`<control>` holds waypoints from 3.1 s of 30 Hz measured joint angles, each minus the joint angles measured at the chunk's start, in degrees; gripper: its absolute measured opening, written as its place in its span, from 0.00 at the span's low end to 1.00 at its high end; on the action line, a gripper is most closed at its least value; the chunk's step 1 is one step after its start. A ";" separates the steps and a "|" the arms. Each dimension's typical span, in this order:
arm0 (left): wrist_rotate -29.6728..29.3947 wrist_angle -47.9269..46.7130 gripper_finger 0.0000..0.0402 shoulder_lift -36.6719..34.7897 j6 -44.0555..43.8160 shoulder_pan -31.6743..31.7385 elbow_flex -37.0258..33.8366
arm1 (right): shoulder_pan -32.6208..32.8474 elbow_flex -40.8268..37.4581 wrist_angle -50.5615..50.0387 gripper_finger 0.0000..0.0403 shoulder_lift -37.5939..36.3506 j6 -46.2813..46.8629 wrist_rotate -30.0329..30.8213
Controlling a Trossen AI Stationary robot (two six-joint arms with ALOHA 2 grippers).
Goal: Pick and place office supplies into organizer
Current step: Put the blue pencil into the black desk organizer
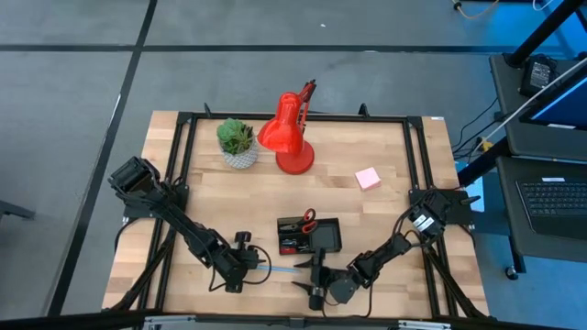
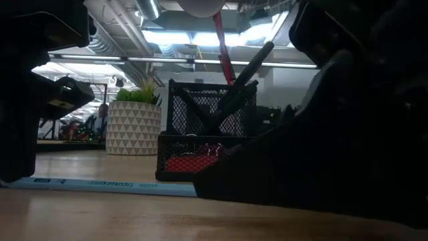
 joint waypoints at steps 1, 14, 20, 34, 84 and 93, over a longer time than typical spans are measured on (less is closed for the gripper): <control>-0.01 0.00 0.01 0.00 0.00 0.00 0.00 | 0.00 0.00 -0.02 0.59 0.00 0.83 0.02; 0.05 0.12 0.01 -0.04 0.00 0.00 0.02 | 0.00 0.06 -2.89 0.59 -0.19 1.91 0.23; 0.20 0.65 0.01 -0.02 -0.02 -0.02 0.02 | 0.02 0.24 -6.86 0.59 -0.42 4.12 0.54; 0.23 0.87 0.01 -0.02 0.00 -0.04 0.04 | -0.17 0.09 -12.26 0.33 -0.52 9.15 -0.24; 7.89 -3.92 0.26 -0.35 -2.97 0.15 0.63 | -0.70 0.13 -12.90 0.03 -0.71 6.76 -5.44; 8.62 -4.68 0.23 1.65 -2.98 0.76 0.79 | -0.70 -0.04 -10.41 0.03 -0.44 5.99 -5.08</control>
